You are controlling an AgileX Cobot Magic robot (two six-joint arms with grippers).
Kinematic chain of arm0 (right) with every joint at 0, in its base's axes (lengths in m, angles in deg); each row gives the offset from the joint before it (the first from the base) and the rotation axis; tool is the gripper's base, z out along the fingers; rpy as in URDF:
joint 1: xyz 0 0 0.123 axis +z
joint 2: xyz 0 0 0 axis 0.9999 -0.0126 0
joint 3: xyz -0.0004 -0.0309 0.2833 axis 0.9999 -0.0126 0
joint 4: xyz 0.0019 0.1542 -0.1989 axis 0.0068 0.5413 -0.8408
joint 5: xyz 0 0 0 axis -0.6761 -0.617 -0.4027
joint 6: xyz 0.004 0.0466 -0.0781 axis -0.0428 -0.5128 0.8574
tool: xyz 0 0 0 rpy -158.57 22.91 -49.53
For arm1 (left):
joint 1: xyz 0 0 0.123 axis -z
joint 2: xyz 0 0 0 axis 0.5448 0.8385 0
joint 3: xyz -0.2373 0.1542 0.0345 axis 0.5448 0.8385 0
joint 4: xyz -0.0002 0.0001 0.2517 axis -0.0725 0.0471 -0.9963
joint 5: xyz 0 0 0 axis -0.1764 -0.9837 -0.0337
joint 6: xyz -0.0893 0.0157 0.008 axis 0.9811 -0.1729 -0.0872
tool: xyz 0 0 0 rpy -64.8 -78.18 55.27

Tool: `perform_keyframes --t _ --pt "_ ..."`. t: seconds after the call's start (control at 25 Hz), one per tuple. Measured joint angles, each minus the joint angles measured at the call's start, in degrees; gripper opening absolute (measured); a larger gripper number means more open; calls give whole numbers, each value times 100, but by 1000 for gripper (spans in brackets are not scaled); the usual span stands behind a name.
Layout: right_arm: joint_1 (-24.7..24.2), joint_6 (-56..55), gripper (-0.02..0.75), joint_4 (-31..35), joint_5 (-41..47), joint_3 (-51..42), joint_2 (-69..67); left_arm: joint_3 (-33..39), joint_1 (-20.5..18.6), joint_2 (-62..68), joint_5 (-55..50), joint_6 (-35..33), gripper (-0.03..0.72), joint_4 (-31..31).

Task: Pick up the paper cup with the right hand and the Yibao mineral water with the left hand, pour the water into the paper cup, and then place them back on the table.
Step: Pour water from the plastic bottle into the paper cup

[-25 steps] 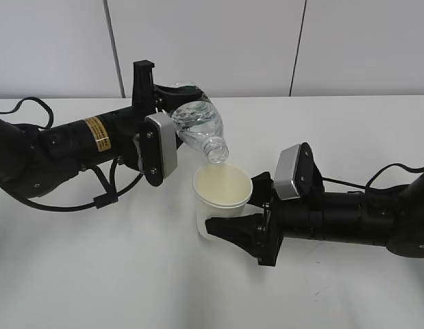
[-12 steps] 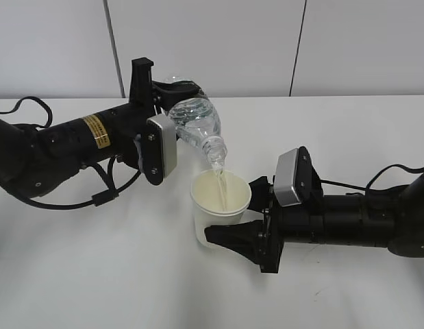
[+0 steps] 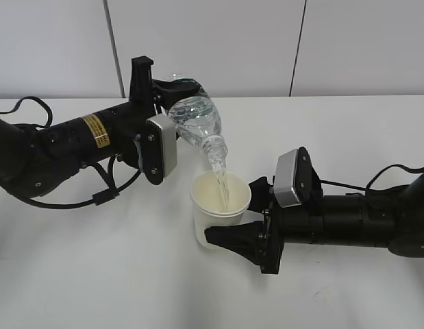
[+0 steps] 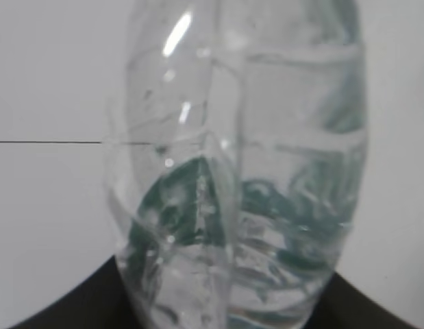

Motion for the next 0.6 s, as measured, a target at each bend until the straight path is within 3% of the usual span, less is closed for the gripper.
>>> perform_keyframes --t 0.6 --pt "0 8 564 -9 61 0 0 0 0 0 84 -265 332 0"
